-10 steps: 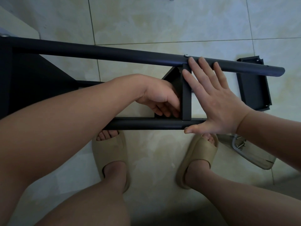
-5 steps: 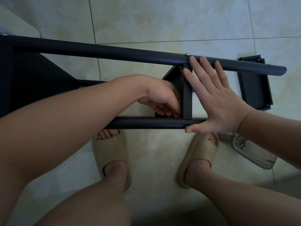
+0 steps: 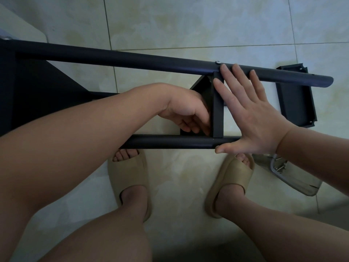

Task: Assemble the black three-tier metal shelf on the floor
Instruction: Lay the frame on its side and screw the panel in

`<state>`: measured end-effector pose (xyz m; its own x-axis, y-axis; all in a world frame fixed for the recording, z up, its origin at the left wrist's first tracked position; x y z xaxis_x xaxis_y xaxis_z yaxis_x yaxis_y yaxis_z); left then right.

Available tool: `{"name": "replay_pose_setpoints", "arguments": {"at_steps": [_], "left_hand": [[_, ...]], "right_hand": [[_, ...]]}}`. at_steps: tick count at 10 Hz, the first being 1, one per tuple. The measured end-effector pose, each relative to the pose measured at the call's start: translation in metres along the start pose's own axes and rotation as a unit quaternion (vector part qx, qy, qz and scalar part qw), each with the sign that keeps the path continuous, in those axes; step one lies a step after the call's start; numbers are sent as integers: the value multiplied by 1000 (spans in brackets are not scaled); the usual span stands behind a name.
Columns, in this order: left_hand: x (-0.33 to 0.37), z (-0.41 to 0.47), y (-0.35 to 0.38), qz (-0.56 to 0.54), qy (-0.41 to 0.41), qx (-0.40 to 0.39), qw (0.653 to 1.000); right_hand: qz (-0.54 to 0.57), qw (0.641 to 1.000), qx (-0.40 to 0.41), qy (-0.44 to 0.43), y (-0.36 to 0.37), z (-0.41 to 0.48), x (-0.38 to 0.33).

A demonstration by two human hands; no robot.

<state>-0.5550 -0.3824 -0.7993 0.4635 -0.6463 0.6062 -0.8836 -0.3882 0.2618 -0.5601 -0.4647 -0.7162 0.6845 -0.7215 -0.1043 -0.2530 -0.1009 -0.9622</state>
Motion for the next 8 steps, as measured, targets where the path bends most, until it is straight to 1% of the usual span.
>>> {"name": "replay_pose_setpoints", "arguments": {"at_steps": [4,6,7,8], "left_hand": [[1,3,-1,22,12,17,1000],[1,0,-2,38,9,13,999],[0,0,-3,22,3,11,1000],[-1,2,-2,39,1,17,999]], "right_hand": [[2,1000,3,0,1,0,0],[3,1000,4,0,0,0,0],[1,1000,3,0,0,0,0],[1,1000,3,0,0,0,1]]}}
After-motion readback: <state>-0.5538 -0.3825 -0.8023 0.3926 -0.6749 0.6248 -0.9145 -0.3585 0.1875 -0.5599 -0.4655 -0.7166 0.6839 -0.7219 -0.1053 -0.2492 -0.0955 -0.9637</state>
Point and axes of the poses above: each hand's wrist, its own z-axis towards the middle knuckle, its own y-axis out of the palm, x = y × z, the point moved 9 cm from there along z, towards the middle knuckle, and after that the axes turned 6 degrees about -y, right-handed, at the moved point
